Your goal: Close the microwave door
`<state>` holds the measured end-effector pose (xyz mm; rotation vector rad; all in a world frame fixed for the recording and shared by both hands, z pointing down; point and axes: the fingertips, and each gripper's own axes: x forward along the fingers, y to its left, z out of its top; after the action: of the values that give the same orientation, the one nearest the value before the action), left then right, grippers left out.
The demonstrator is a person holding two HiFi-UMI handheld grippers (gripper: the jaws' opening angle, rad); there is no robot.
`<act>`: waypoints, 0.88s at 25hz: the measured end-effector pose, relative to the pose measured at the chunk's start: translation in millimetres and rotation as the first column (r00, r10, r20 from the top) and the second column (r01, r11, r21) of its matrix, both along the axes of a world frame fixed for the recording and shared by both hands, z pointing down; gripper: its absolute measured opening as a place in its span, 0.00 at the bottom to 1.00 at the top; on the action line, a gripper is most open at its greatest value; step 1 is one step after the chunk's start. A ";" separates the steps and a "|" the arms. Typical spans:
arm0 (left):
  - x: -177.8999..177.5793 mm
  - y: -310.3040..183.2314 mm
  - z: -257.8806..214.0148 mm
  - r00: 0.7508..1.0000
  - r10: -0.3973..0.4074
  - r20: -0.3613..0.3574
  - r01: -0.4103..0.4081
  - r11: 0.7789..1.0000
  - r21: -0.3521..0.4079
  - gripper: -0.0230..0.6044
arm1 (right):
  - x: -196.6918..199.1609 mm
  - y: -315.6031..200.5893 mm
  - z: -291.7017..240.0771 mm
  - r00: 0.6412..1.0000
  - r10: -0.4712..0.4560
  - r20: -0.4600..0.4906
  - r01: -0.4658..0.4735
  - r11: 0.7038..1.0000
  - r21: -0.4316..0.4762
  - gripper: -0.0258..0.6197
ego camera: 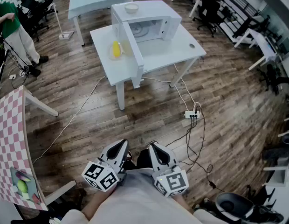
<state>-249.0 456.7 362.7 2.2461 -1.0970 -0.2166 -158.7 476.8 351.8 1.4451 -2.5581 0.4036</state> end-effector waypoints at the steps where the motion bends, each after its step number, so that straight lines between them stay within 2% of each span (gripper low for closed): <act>1: -2.0 1.0 -1.3 1.000 0.003 0.002 -0.003 1.000 -0.002 0.06 | -1.4 2.6 -1.9 1.000 -0.001 0.009 0.001 1.000 -0.004 0.07; 8: -4.9 -5.4 -12.3 1.000 0.011 -0.008 -0.011 1.000 0.000 0.06 | -2.2 -1.2 -16.5 1.000 -0.013 0.026 0.012 1.000 0.014 0.08; 12: 4.5 -6.9 -15.1 1.000 0.018 0.008 -0.018 1.000 0.003 0.06 | -0.2 -7.8 -19.0 0.999 -0.034 0.042 0.033 0.999 0.013 0.08; 17: 18.7 -17.5 -13.4 0.999 0.025 0.033 -0.025 1.000 -0.010 0.06 | 8.0 -23.9 -22.4 0.992 -0.060 0.109 0.060 0.998 0.005 0.08; 22: 30.7 -33.6 -15.9 0.999 0.012 0.048 -0.011 1.000 -0.022 0.06 | 18.9 -43.9 -21.3 0.989 -0.084 0.118 0.086 0.996 -0.008 0.08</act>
<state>-218.2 423.2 346.8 2.2482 -1.1056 -0.1456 -139.9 433.0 330.5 1.3399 -2.6927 0.5061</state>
